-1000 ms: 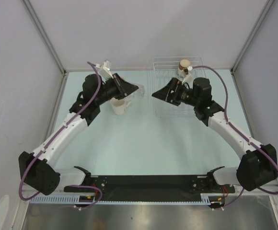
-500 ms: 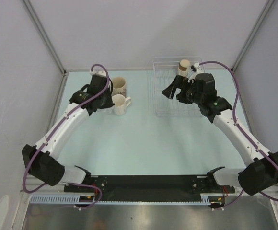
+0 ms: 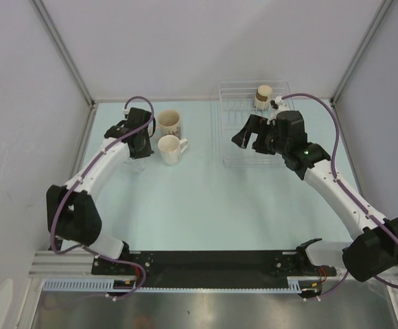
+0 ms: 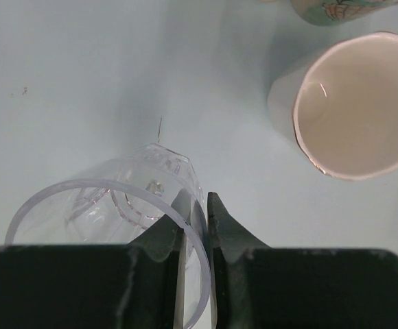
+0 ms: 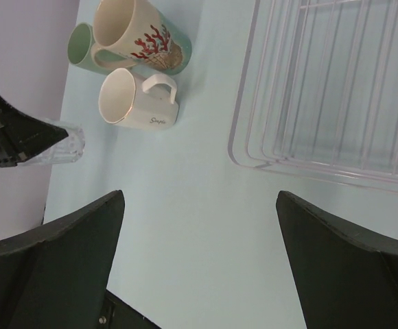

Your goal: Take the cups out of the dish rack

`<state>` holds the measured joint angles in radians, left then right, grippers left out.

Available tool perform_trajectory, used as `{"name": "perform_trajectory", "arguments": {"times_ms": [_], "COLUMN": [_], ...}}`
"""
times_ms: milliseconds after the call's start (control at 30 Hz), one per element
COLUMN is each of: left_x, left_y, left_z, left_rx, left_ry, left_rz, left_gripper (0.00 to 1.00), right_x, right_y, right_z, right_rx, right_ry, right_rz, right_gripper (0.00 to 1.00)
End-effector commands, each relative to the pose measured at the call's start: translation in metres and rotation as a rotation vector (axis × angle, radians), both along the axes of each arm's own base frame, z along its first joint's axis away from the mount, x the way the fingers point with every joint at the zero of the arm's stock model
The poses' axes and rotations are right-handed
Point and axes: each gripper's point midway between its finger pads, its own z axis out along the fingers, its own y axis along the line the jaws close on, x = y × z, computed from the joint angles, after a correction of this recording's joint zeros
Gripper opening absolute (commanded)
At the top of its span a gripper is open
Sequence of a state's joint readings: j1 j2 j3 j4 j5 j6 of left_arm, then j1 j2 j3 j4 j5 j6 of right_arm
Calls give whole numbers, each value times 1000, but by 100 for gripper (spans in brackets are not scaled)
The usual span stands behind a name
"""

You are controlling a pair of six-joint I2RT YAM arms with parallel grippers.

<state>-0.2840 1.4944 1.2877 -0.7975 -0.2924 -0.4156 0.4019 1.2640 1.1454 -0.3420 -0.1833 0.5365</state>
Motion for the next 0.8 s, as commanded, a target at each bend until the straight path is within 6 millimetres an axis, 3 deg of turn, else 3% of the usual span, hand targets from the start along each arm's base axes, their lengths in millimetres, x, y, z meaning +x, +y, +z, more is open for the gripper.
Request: {"name": "perform_trajectory", "arguments": {"times_ms": [0,133,533,767], "left_x": [33,49,96,99], "left_y": [-1,0,13,13], "left_z": [-5,-29,-46,-69], "left_rx": [8,15,-19,-23], "left_ry": [-35,-3,-11,35], "left_rz": [-7,7,45,52], "left_gripper": [1,1,0,0], "right_x": [-3,-4,-3,2], "right_y": [-5,-6,-7,-7], "right_z": [16,14,9,8], "right_rx": [-15,-21,-49,-65], "right_ry": [-64,-64,-59,-50], "right_rz": [-5,-4,-3,-7], "right_gripper": [98,97,97,97]}}
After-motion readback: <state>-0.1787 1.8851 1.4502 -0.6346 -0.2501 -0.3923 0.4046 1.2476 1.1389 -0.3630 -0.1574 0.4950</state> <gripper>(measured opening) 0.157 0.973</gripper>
